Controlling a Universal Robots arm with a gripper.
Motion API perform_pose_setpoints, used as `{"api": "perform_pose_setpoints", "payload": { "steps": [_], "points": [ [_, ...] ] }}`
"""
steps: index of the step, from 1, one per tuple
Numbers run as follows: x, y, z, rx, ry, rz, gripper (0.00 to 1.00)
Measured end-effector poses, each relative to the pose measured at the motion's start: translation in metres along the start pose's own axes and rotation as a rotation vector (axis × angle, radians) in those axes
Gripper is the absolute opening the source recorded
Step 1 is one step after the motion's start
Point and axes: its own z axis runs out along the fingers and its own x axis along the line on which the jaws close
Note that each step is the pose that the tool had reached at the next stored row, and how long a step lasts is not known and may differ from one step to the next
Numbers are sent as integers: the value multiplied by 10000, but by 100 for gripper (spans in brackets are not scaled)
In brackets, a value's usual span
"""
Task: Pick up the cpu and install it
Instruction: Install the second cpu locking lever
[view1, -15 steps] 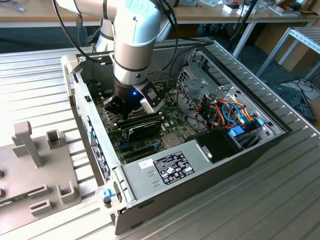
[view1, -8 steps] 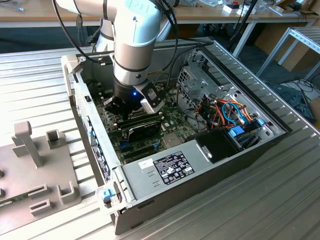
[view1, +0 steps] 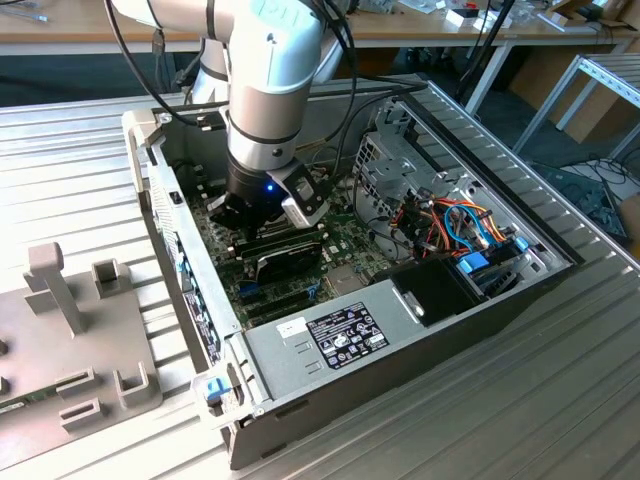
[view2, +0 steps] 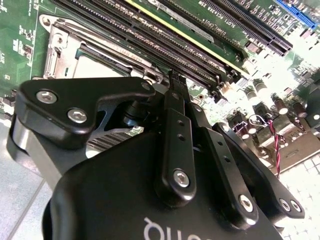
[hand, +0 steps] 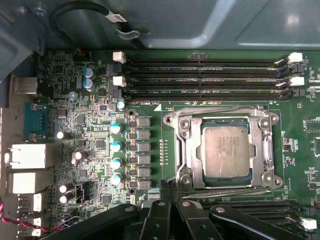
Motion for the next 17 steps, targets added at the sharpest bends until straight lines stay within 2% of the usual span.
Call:
{"api": "perform_pose_setpoints", "payload": {
  "steps": [3, 8, 13, 17],
  "points": [
    [-3, 9, -69, -2, 1, 0, 11],
    [-5, 16, -138, -1, 1, 0, 11],
    [-9, 30, -255, -1, 3, 1, 11],
    [-11, 37, -319, 0, 3, 0, 11]
  ]
}}
